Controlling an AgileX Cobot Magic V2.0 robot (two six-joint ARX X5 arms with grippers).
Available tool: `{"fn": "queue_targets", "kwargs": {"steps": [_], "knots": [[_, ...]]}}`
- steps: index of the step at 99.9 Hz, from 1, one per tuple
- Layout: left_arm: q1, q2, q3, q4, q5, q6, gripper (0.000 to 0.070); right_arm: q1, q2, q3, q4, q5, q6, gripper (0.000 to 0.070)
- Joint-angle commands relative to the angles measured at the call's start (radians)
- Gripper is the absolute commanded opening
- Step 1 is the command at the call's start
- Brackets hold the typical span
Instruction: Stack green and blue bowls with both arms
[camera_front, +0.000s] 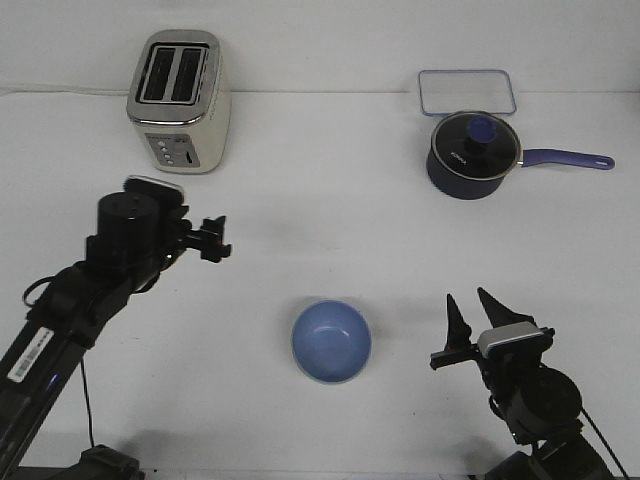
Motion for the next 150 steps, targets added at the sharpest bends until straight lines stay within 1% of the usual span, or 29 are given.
{"fn": "queue_targets", "kwargs": {"steps": [1,4,7,8,11,14,27,41,49,52,62,75,84,146,150], "knots": [[0.034,-0.032,-0.008,0.004,-0.003,0.009,0.0222,-0.008,0.009,0.046,0.006,0.003,-0.01,0.0272],[0.053,-0.054,-0.024,0.01,-0.003,0.008,0.0149,-0.016,0.013,0.06,0.004,0.003,-0.015,0.017],[0.071,-0.079,-0.046,0.018,-0.003,0.008,0.0077,-0.023,0.016,0.074,0.004,0.002,-0.027,0.0035],[0.076,-0.088,-0.055,0.022,-0.003,0.008,0.0056,-0.026,0.017,0.078,0.004,0.002,-0.032,0.0],[0.09,-0.116,-0.085,0.039,-0.003,0.009,0.0001,-0.031,0.017,0.09,0.005,0.002,-0.049,0.0004],[0.102,-0.147,-0.121,0.065,-0.003,0.009,0.0015,-0.036,0.017,0.101,0.006,0.003,-0.061,0.0009],[0.136,-0.32,-0.341,0.231,-0.008,0.011,0.0014,-0.045,-0.016,0.117,0.001,-0.002,-0.087,0.0009],[0.146,-0.549,-0.613,0.451,-0.011,0.011,0.0014,-0.045,-0.106,0.111,-0.07,-0.07,-0.097,0.0009],[0.146,-0.673,-0.73,0.54,-0.012,0.012,0.0013,-0.045,-0.159,0.082,-0.098,-0.073,-0.117,0.0009],[0.146,-0.714,-0.762,0.558,-0.026,0.012,0.0013,-0.045,-0.175,0.07,-0.104,-0.072,-0.117,0.0009],[0.146,-0.808,-0.819,0.557,-0.089,0.012,0.0013,-0.045,-0.214,0.05,-0.119,-0.068,-0.112,0.0009],[0.146,-0.839,-0.828,0.541,-0.149,0.011,0.0013,-0.045,-0.223,0.049,-0.116,-0.068,-0.108,0.0009],[0.145,-0.841,-0.827,0.559,-0.151,0.009,0.0014,-0.045,-0.224,0.05,-0.117,-0.069,-0.102,0.001],[0.145,-0.842,-0.826,0.558,-0.151,0.008,0.0014,-0.045,-0.225,0.05,-0.116,-0.069,-0.102,0.0009],[0.145,-0.843,-0.826,0.551,-0.152,0.03,0.0014,-0.045,-0.225,0.05,-0.116,-0.069,-0.102,0.0009]]}}
